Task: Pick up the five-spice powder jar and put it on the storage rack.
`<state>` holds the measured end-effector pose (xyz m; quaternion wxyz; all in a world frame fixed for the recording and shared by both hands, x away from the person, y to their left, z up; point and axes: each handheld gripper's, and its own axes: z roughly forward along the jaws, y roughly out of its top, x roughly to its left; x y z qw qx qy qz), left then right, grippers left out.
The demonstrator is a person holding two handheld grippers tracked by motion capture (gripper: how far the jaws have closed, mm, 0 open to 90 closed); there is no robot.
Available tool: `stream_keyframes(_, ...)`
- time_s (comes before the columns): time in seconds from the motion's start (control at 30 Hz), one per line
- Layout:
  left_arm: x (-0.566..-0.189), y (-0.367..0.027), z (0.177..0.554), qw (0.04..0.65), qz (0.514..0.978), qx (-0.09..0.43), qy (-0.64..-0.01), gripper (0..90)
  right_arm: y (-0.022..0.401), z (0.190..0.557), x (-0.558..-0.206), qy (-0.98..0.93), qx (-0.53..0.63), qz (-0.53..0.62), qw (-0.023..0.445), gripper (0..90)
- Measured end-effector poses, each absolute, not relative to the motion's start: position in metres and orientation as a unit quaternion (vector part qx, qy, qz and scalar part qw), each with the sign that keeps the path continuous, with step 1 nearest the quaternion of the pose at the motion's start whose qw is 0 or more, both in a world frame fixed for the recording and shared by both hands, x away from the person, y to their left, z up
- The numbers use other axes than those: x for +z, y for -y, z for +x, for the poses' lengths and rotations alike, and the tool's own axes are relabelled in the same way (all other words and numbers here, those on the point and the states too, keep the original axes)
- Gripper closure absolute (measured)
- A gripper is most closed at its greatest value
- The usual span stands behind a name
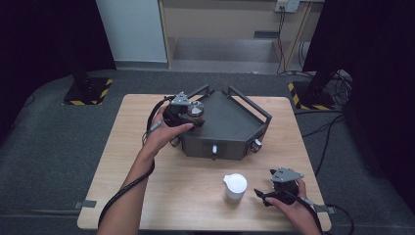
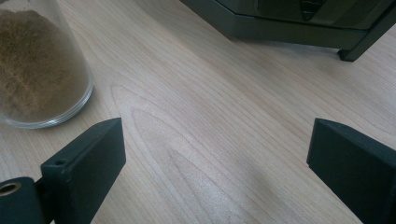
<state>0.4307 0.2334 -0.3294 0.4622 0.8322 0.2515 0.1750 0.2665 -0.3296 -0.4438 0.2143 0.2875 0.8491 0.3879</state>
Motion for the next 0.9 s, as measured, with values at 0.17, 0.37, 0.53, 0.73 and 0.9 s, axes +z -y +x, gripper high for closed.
stream_keyframes(0.17, -0.329, -0.233, 0.431, 0.464, 0.831, 0.176, -0.251, 23.9, 0.33, 0.267, -0.444, -0.849, 0.388, 0.288, 0.214, 5.0)
stream_keyframes(0.37, -0.33, -0.234, 0.427, 0.465, 0.831, 0.177, -0.247, 8.7, 0.33, 0.267, -0.444, -0.849, 0.388, 0.288, 0.214, 5.0)
stream_keyframes(0.53, -0.331, -0.239, 0.418, 0.466, 0.828, 0.194, -0.245, 4.3, 0.33, 0.267, -0.443, -0.849, 0.388, 0.288, 0.214, 4.9)
stream_keyframes(0.73, -0.325, -0.247, 0.394, 0.453, 0.829, 0.214, -0.25, 4.0, 0.331, 0.267, -0.444, -0.849, 0.387, 0.288, 0.215, 4.8)
stream_keyframes(0.9, -0.325, -0.261, 0.376, 0.454, 0.822, 0.225, -0.261, 4.5, 0.331, 0.267, -0.444, -0.848, 0.389, 0.288, 0.216, 4.8)
